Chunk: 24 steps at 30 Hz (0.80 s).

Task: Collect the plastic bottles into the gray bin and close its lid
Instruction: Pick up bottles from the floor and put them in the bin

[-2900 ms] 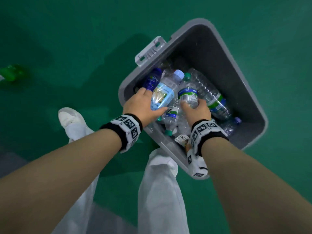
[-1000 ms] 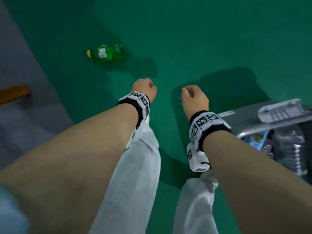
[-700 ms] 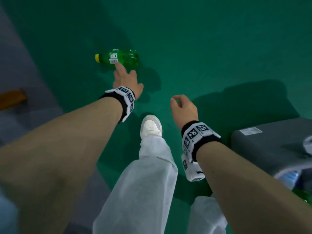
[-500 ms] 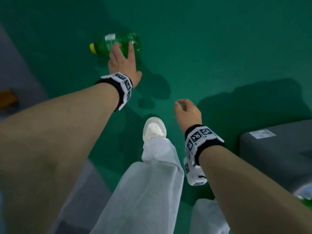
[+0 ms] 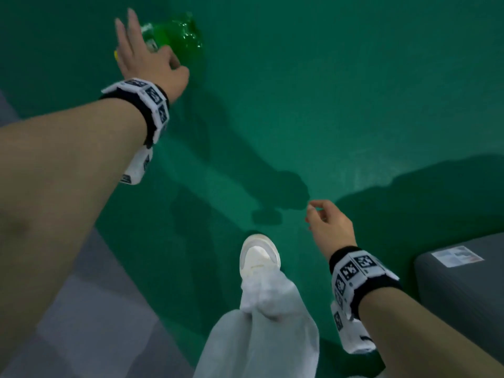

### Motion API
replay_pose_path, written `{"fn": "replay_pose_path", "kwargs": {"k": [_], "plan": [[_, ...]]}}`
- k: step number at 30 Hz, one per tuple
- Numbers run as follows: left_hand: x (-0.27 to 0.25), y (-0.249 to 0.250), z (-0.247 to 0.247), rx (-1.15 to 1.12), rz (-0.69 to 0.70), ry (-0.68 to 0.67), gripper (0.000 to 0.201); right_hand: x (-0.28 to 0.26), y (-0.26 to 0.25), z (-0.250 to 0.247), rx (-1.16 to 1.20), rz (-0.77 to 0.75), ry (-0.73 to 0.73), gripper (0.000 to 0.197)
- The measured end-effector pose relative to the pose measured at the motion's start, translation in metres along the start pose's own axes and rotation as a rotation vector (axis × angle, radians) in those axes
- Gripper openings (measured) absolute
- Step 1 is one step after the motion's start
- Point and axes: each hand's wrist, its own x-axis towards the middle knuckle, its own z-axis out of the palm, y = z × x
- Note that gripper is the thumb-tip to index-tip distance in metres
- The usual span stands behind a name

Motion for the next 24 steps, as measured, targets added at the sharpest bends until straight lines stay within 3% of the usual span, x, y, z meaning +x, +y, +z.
{"fn": "replay_pose_path", "kwargs": {"k": [2,6,10,12,15,18,24], "plan": [[0.026,-0.009,-0.006,-0.033,-0.066,-0.131,0.032,0.007,-0.002,-0.003,0.014,0.003,0.018,0.018],[0.039,-0.013,-0.007,-0.235,-0.193,-0.108,0.060,0.018,-0.015,-0.004,0.053,-0.012,0.045,0.014],[0.023,0.001,-0.004,0.087,-0.048,-0.179,0.022,0.020,-0.027,0.004,0.073,-0.042,0.051,0.012],[0.012,0.007,-0.002,0.175,-0.004,-0.197,0.027,0.018,-0.031,0.008,0.084,-0.053,0.030,0.011],[-0.009,0.016,0.001,0.135,0.007,-0.211,0.030,0.011,-0.034,0.012,0.095,-0.060,0.013,0.012],[-0.045,0.023,0.007,-0.073,-0.026,-0.237,0.028,0.003,-0.031,0.013,0.108,-0.036,0.039,0.014],[-0.142,0.062,0.005,-0.890,-0.114,-0.368,0.024,-0.033,-0.026,0.007,0.241,-0.034,0.041,0.018]]}}
